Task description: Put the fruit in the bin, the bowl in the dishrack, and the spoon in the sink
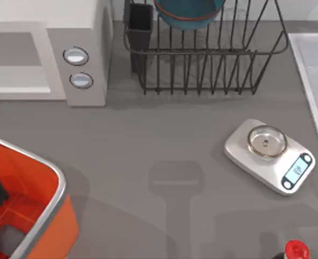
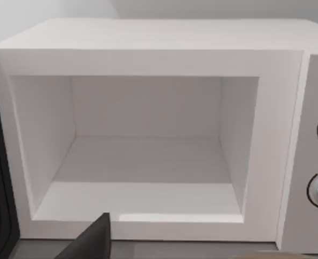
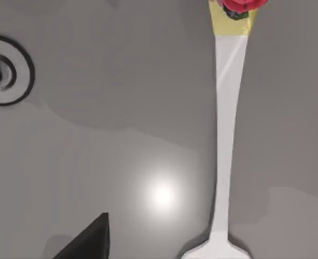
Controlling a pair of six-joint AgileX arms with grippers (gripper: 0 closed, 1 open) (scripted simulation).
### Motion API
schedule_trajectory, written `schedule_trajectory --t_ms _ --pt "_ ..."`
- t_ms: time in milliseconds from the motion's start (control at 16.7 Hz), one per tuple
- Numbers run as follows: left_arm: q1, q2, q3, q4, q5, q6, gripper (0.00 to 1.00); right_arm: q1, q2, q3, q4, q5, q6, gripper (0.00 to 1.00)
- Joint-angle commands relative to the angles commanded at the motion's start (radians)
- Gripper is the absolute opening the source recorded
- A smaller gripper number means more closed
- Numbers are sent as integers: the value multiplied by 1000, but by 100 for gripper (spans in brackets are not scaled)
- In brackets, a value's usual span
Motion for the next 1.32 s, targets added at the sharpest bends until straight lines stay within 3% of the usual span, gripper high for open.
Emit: schedule_trajectory --t_ms 720,1140,1320 --pt "0 0 0 0 0 0 100 0 222 -220 444 1 4 100" --pt "0 0 0 0 0 0 100 5 217 -263 478 1 10 100" --pt "0 0 0 0 0 0 100 5 217 -263 478 1 10 77"
